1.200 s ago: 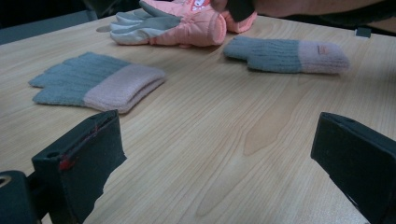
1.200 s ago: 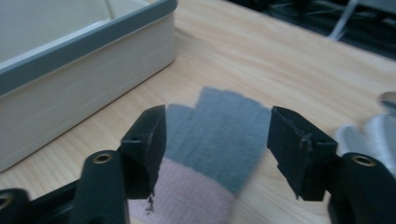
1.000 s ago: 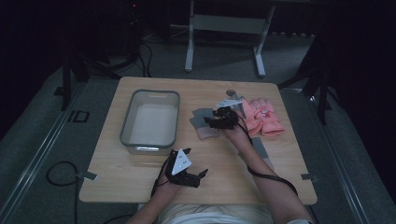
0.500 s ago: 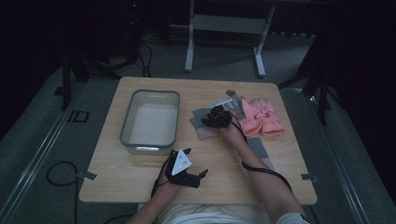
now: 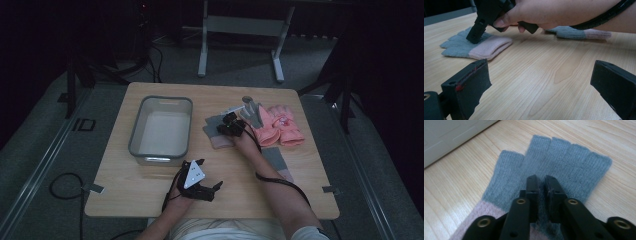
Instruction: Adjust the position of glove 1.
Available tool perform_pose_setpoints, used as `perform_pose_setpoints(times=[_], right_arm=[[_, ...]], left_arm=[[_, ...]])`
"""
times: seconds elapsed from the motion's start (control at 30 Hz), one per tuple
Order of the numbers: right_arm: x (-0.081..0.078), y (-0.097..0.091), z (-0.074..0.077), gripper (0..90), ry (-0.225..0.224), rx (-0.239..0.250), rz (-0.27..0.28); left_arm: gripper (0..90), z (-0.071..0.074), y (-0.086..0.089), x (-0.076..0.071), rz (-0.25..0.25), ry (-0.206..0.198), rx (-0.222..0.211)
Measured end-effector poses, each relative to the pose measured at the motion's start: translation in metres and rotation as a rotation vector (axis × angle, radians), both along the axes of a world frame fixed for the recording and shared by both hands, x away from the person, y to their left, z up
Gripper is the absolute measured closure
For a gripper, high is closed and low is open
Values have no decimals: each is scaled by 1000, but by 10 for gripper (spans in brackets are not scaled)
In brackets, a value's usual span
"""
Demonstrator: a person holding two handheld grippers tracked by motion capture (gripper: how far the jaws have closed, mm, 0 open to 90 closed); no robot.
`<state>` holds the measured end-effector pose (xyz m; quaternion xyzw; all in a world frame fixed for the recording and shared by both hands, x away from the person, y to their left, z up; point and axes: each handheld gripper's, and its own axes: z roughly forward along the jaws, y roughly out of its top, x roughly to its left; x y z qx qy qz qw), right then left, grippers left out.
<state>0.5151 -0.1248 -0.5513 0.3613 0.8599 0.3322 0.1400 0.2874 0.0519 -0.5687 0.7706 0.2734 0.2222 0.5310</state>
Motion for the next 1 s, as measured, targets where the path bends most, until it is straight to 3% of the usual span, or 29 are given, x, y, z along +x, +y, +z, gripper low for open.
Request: perform_pose_setpoints(times=[0.07,0.17,0.37,0.4,0.47,0.53,0.63,0.73,0.8,0.87,1.0], right_arm=[[-1,3,7,856,26,6,-46],[-4,1,12,857,30,21,-67],[-26,-9,40,857,2,52,-96],[-42,-16,56,859,-14,85,-117],[-58,-25,70,859,-36,124,-144],[-67,-29,75,859,-50,138,-153],[-93,-41,87,859,-87,159,-192],[-117,-51,90,859,-94,177,-221],[-124,-54,90,859,-86,190,-232],[-143,-58,84,859,-82,194,-245],[-157,-61,72,859,-69,187,-257]], left_arm=[[18,0,0,0,1,0,-1],[18,0,0,0,4,-1,-2],[18,0,0,0,3,0,-2],[18,0,0,0,6,2,-2],[18,0,1,0,16,2,-5],[18,0,1,0,19,1,-7],[18,0,0,0,24,-2,-5],[18,0,-1,-1,25,-11,4],[18,0,-1,-1,27,-16,12],[18,0,-1,-1,31,-18,9],[18,0,-1,-1,31,-17,6]])
